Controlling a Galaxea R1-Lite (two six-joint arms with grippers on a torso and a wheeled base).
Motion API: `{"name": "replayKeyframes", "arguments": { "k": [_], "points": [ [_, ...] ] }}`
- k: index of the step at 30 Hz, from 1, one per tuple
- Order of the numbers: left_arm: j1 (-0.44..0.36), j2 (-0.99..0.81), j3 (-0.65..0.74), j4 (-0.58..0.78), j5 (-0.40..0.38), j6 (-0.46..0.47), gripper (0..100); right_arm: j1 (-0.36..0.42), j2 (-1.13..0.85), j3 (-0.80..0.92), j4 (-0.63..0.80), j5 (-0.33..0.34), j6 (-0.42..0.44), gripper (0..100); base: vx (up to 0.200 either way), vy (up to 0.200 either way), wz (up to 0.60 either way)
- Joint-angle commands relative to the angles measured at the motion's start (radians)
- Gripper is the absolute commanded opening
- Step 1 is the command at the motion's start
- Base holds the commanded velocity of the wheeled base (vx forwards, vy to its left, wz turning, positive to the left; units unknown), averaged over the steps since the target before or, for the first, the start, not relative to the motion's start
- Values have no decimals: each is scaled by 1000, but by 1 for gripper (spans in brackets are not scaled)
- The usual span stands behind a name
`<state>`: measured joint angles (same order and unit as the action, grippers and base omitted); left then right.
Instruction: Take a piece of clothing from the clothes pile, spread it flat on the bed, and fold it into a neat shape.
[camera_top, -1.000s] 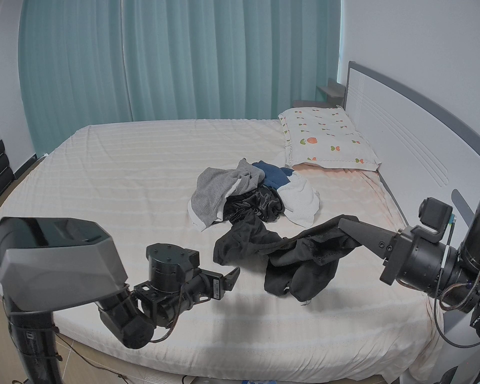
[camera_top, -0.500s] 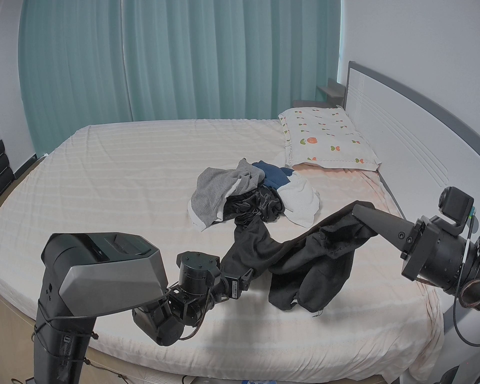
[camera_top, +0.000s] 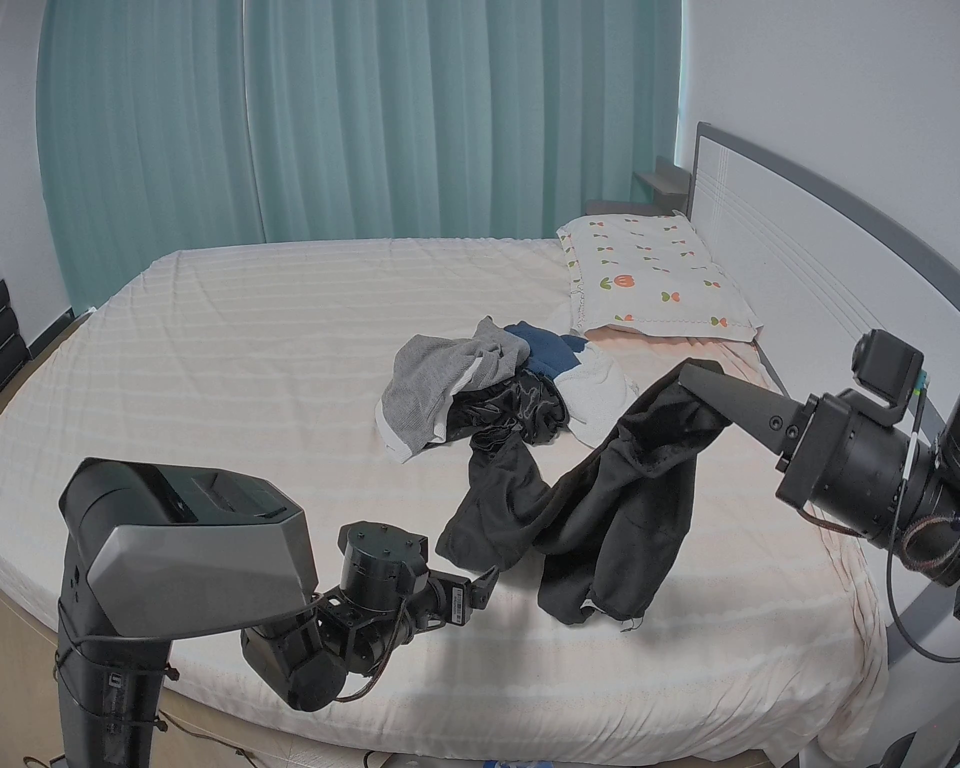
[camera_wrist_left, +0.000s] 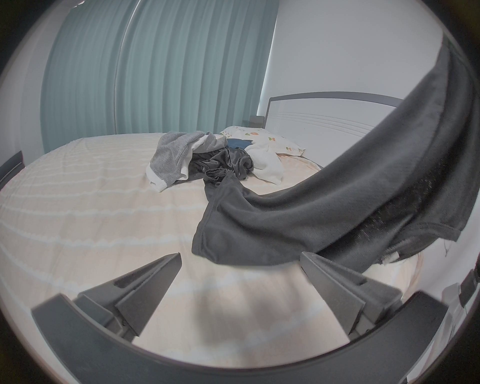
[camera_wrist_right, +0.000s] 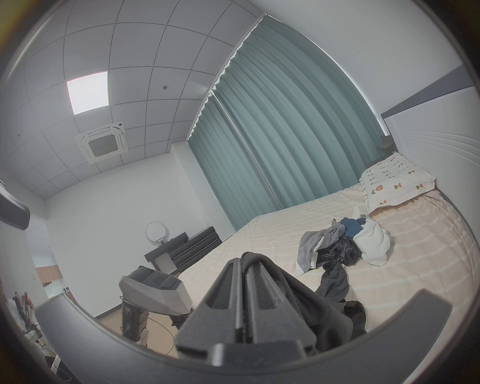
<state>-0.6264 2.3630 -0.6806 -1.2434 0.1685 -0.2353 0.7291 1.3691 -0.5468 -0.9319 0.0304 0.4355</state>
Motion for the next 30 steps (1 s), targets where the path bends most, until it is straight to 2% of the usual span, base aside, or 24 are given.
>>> {"name": "replayKeyframes", "arguments": {
  "k": [1,6,17,27,30],
  "points": [
    [-6,-57,62,2,-14,-1,100,-36,48,-42,1,17,2,0,0,0,0],
    [-6,-51,82,-1,-60,-1,100,-43,71,-50,1,23,2,0,0,0,0],
    [-4,88,-80,-5,-30,-15,100,-1,47,-96,1,20,2,0,0,0,0],
    [-4,96,-122,-5,-24,-25,100,-2,42,-150,35,22,0,0,0,0,0],
    [1,133,-183,-4,23,-32,100,15,25,-150,38,22,2,0,0,0,0]
  ]
}}
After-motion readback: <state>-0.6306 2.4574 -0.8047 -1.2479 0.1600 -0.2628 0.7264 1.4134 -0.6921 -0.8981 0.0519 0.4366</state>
